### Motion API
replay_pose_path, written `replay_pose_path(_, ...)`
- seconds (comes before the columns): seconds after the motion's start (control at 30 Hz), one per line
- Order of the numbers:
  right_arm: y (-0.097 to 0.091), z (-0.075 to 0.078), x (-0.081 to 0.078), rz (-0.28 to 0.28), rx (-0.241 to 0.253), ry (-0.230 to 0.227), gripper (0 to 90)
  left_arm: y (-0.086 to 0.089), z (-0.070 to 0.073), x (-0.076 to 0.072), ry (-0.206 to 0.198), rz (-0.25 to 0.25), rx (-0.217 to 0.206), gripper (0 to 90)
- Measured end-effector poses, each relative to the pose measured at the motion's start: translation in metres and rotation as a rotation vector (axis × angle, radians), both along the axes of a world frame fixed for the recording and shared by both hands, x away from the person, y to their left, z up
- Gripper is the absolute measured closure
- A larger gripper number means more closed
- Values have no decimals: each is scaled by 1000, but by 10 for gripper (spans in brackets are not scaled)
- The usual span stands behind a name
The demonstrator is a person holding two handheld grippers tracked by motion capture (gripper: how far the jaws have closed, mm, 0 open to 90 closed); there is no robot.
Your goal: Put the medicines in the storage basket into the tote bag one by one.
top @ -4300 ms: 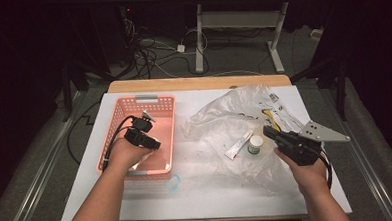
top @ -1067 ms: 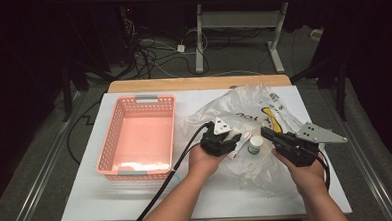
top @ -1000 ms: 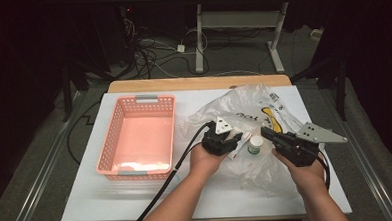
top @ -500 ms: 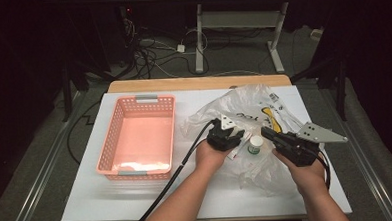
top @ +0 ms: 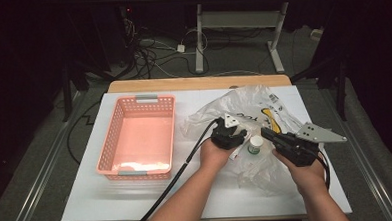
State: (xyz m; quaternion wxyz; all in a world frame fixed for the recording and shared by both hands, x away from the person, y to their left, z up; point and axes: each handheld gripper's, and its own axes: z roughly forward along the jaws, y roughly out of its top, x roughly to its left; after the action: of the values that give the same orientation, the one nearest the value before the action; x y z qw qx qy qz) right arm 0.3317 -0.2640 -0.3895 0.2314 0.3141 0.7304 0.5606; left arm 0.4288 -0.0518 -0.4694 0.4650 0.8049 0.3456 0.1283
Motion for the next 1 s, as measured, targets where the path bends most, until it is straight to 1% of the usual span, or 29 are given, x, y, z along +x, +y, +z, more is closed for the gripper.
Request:
replay_pose_path(0.1,0,0,0,1,-1,-1,900,1,4,-3,-14,-1,5,528)
replay_pose_path(0.23,0,1,0,0,0,-2,900,6,13,-10,-24,-10,4,522)
replay_pose_path(0.3,0,1,0,1,-2,-4,900,10,16,-14,-21,-18,3,521)
replay_pose_path(0.33,0,1,0,1,-3,-4,900,13,17,-17,-17,-22,-6,517)
replay_pose_path(0.37,-1,1,-1,1,-3,-3,900,14,18,-19,-14,-23,-11,492)
replay_pose_path(0.4,-1,1,-1,2,-3,-4,900,17,18,-22,-10,-31,-16,492)
replay_pose_path(0.43,-1,1,-1,0,-2,-3,900,19,18,-26,-9,-39,-20,492)
replay_pose_path(0.5,-1,1,-1,0,-5,-5,900,23,19,-33,-3,-57,-14,491)
replay_pose_path(0.57,-1,1,-1,-1,-3,-5,900,28,19,-39,5,-73,-29,468)
replay_pose_path(0.63,-1,1,-1,-1,-5,-5,900,32,18,-45,9,-81,-34,465)
replay_pose_path(0.67,0,1,-1,0,-5,-5,900,34,18,-47,9,-83,-38,441)
replay_pose_path(0.77,0,1,-1,0,-7,-5,900,41,18,-55,14,-96,-38,424)
replay_pose_path(0.8,0,1,-1,1,-7,-4,900,43,17,-58,22,-102,-39,395)
replay_pose_path(0.83,0,0,-1,0,-6,-2,900,45,17,-61,24,-108,-43,392)
replay_pose_path(0.9,0,0,-1,-1,-6,-1,900,48,16,-65,26,-110,-39,347)
replay_pose_path(0.97,0,0,-1,-2,-5,2,900,52,15,-70,30,-117,-36,327)
replay_pose_path(1.0,-1,0,-1,-1,-7,1,900,55,15,-73,34,-117,-30,297)
